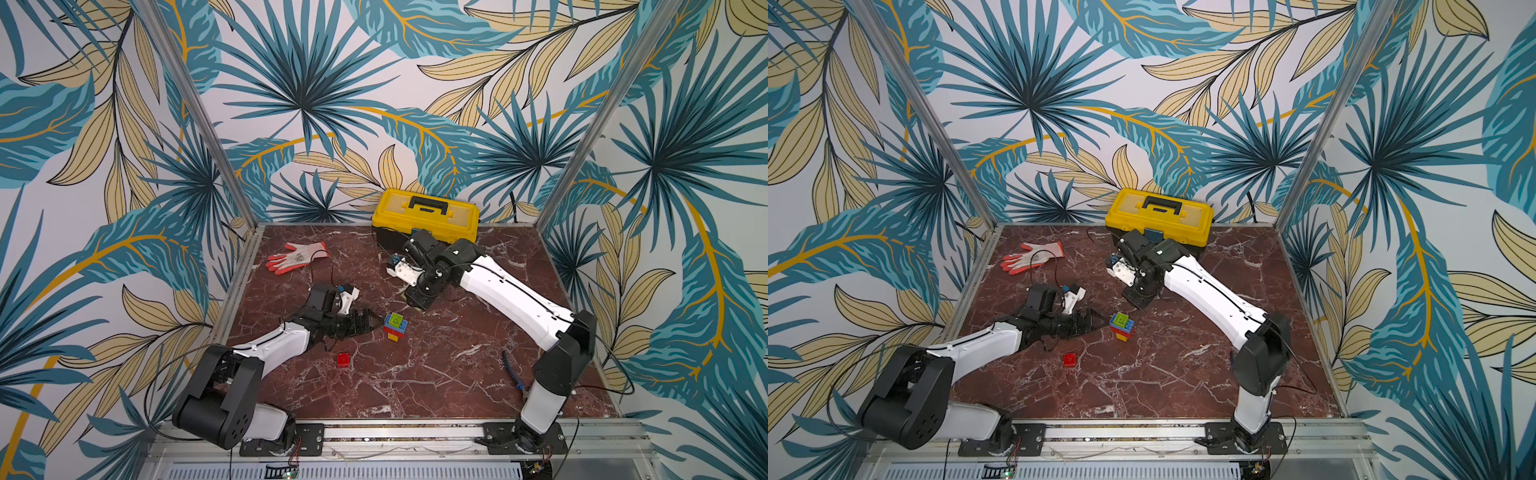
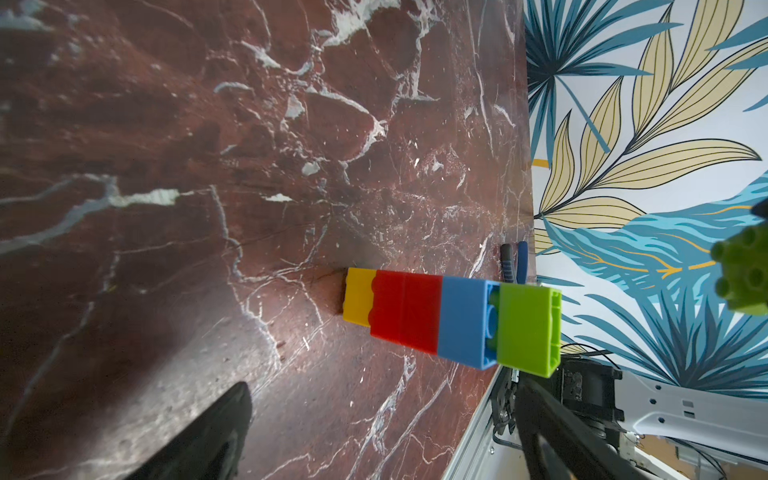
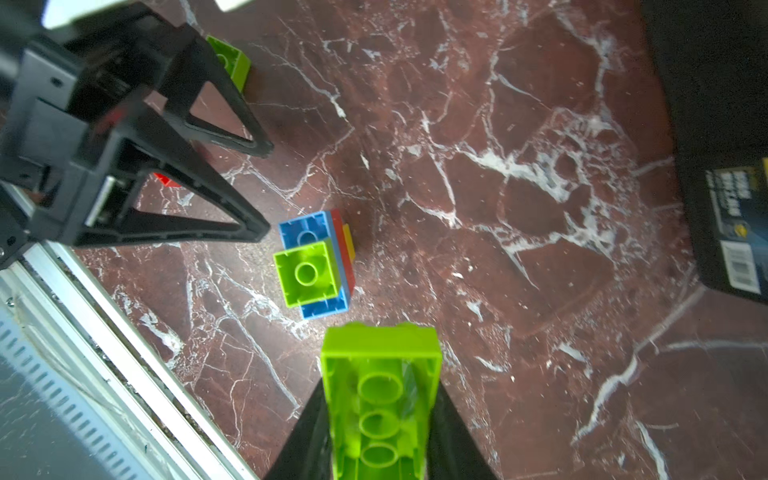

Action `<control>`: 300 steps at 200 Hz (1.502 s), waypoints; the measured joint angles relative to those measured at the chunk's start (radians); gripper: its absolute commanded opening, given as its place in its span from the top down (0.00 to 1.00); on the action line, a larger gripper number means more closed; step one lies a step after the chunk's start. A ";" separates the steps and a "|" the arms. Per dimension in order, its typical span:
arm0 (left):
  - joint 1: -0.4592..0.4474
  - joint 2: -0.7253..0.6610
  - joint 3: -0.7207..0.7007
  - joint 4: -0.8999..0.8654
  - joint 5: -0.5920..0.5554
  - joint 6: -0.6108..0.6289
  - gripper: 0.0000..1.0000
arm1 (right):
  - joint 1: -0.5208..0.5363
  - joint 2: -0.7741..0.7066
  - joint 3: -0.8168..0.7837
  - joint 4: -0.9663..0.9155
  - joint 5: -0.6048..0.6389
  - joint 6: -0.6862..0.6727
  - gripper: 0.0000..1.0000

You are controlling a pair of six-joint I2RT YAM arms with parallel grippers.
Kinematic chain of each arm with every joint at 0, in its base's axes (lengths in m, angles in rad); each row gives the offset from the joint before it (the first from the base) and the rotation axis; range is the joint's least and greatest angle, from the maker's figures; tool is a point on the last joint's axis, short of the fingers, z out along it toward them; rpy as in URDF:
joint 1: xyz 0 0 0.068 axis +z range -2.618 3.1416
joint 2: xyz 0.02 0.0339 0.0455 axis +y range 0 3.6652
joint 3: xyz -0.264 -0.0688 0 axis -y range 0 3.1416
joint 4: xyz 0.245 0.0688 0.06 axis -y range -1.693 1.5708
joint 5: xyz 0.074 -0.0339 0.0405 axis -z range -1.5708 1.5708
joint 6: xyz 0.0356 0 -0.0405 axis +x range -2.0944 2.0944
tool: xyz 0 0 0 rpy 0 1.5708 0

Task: Assemble a carrot with lego
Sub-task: Assemble the lego brick with the lego brick.

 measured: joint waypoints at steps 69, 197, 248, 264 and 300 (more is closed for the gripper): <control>0.000 0.014 0.011 -0.003 -0.002 0.016 0.01 | 0.060 0.169 0.146 -0.131 -0.003 -0.012 0.71; 0.000 0.034 0.011 -0.002 0.001 0.024 0.01 | 0.095 0.277 0.252 -0.220 0.008 -0.042 0.69; 0.000 0.035 0.011 0.000 0.004 0.024 0.01 | 0.095 0.294 0.282 -0.225 0.008 -0.053 0.69; 0.000 0.038 0.012 0.000 0.005 0.024 0.01 | 0.095 0.304 0.284 -0.226 0.008 -0.056 0.69; 0.000 0.047 0.012 0.002 0.005 0.025 0.01 | 0.095 0.322 0.288 -0.227 0.008 -0.061 0.69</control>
